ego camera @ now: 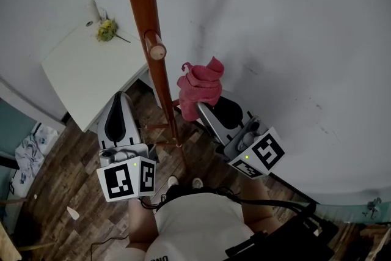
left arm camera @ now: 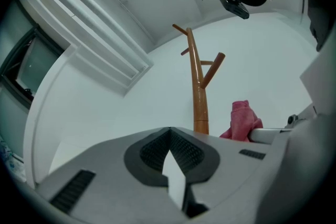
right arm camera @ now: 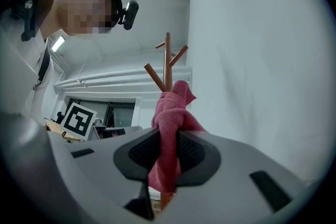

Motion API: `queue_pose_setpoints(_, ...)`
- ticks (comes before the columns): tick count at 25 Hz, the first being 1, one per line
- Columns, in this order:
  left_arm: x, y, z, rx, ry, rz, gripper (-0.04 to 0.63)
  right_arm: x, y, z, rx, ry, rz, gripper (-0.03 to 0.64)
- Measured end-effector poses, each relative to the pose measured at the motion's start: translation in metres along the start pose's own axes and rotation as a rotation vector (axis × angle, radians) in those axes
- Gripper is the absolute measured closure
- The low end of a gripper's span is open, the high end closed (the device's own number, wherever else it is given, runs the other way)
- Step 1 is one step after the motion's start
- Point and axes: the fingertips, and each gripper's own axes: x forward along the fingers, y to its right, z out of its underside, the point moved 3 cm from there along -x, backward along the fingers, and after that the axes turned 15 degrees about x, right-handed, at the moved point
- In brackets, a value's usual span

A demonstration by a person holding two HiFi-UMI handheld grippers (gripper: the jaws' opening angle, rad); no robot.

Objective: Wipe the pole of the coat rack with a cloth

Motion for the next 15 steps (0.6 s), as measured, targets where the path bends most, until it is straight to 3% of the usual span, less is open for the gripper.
queue_pose_setpoints(15,0.005,-0.0033,-0.0004,-0.005,0.011,0.018,0.586,0.0085,0.0001,0.0014,-0.034,-0.006,0.021,0.535)
